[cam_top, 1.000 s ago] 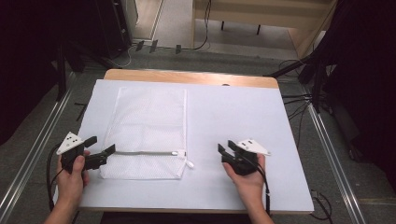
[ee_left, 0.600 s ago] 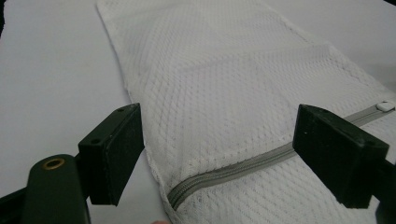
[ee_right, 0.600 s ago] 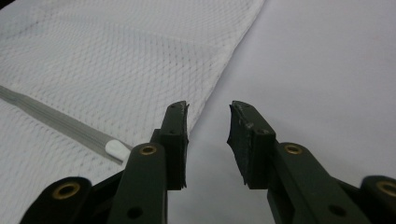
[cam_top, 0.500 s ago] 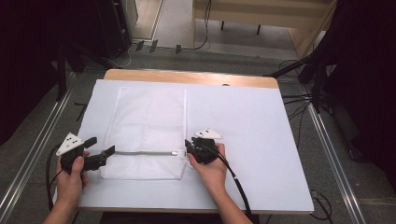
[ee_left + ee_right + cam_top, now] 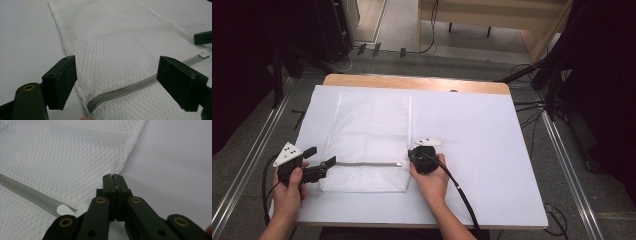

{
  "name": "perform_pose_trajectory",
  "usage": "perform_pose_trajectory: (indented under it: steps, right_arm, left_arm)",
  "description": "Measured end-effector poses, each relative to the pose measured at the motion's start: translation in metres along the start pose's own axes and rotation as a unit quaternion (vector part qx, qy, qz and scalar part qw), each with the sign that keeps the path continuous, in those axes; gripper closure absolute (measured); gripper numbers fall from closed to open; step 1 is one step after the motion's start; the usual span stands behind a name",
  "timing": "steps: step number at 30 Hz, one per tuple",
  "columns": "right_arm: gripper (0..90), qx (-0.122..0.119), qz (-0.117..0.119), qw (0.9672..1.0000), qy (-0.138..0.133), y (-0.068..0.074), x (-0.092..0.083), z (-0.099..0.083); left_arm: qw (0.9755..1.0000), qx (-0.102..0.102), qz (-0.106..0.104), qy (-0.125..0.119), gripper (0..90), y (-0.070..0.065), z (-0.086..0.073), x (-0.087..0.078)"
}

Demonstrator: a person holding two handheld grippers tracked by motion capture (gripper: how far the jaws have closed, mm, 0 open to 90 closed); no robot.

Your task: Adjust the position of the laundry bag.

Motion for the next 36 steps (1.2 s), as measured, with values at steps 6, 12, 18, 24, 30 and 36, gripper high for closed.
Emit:
perform_pose_trajectory:
  steps: [6,12,18,24,30,36]
  right_arm:
    - [90.0,-0.009,-0.015,0.9998,0.0,-0.007,-0.012,-0.001]
    - [90.0,-0.007,-0.03,0.9995,-0.004,-0.025,-0.032,-0.01]
    - [90.0,0.008,-0.049,0.9987,-0.014,-0.048,-0.061,-0.022]
    - [90.0,0.024,-0.069,0.9971,-0.021,-0.067,-0.091,-0.034]
    - [90.0,0.034,-0.086,0.9955,-0.021,-0.082,-0.118,-0.047]
    - [90.0,0.046,-0.082,0.9953,-0.021,-0.088,-0.136,-0.061]
  left_arm:
    - [1.0,0.002,-0.002,0.002,16.6,-0.001,-0.001,0.0]
    - [0.9999,0.006,-0.01,-0.008,16.6,-0.004,0.001,-0.001]
    - [0.9999,0.009,-0.01,-0.004,16.6,-0.008,0.001,0.002]
    - [0.9998,0.013,-0.012,-0.006,16.6,-0.013,0.001,0.004]
    - [0.9998,0.013,-0.011,-0.005,16.6,-0.015,0.001,0.005]
    - [0.9999,0.011,-0.009,-0.004,16.6,-0.014,0.0,0.005]
Point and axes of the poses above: each handheld gripper's, and its own axes: x roughly forward along the jaws, z roughly out of its top, y roughly to its left, the point moved 5 cm from there along x, roughly forward along the jaws, and after that the axes turned 15 degrees about z, right-handed, at the moved point
